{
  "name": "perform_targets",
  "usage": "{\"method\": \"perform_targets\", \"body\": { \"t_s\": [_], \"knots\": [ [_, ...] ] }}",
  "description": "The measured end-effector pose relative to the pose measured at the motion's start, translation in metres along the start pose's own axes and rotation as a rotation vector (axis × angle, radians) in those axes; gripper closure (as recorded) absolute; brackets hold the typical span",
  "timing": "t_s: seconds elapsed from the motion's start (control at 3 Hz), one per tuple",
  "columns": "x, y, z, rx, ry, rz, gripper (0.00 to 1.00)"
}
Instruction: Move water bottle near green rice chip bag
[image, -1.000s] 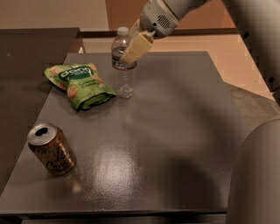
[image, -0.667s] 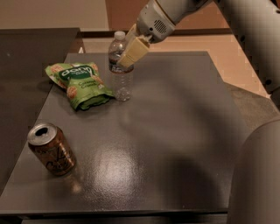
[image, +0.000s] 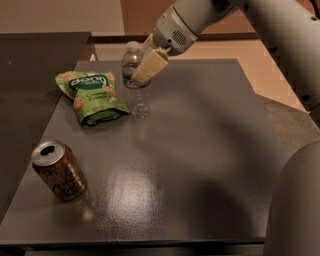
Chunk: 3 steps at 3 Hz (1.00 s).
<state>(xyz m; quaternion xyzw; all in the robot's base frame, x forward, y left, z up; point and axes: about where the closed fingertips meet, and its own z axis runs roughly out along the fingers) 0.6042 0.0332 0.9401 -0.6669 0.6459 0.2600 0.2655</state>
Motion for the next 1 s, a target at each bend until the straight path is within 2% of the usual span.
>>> {"method": "perform_targets", "body": {
  "t_s": [0.33, 0.67, 1.0],
  "knots": [
    [-0.0004, 0.0, -0.0004, 0.0, 0.0, 0.0, 0.15],
    [-0.0013, -0.0006, 0.0022, -0.002, -0.002, -0.001, 0.0],
    [-0.0013, -0.0006, 0.0023, -0.002, -0.002, -0.001, 0.0]
  ]
}}
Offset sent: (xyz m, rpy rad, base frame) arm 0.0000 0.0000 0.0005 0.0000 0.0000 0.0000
